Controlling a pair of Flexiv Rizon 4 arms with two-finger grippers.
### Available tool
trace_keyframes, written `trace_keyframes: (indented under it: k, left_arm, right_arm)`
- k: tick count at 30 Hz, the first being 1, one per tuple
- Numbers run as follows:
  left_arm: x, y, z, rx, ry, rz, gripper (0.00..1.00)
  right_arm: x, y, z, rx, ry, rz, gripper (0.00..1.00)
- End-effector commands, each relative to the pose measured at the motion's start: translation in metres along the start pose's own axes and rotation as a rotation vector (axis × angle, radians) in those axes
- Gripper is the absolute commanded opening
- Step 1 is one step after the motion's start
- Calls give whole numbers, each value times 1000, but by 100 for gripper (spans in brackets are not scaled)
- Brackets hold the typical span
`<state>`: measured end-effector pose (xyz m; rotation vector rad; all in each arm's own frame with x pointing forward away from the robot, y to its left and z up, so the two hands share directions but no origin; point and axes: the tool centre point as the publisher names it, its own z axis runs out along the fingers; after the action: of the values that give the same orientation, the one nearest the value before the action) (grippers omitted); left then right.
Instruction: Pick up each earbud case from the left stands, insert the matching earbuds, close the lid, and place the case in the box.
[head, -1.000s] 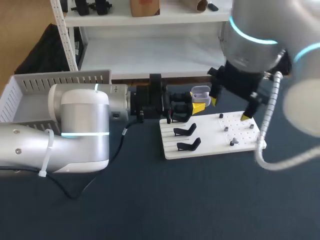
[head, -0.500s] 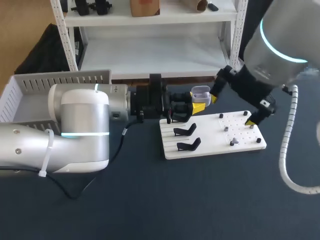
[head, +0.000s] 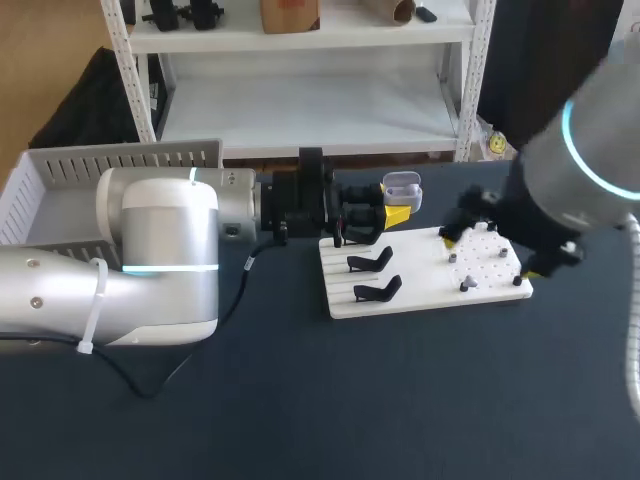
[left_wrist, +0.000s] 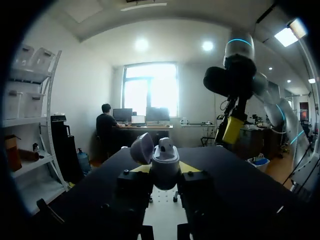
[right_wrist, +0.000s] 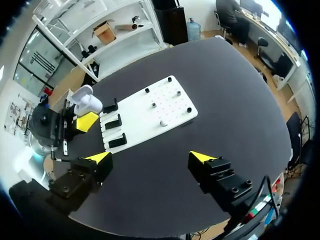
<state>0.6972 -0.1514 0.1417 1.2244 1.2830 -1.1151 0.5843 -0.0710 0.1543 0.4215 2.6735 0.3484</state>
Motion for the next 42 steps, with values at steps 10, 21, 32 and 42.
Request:
trace_keyframes:
  k: [10,21,32,42]
  left_arm:
    - [0,0,1,-2,-1,0,0]
    - [0,0,1,-2,-1,0,0]
    - [0,0,1,-2,-1,0,0]
    - [0,0,1,-2,-1,0,0]
  right_arm:
    - [13,-23,71,-94,48,-37,35]
    - [3,-13,115,-61,78,-69,35]
    - [-11,-16,130,-26,73,-56,34]
    - [-20,-24,126,-11,63,-36,33]
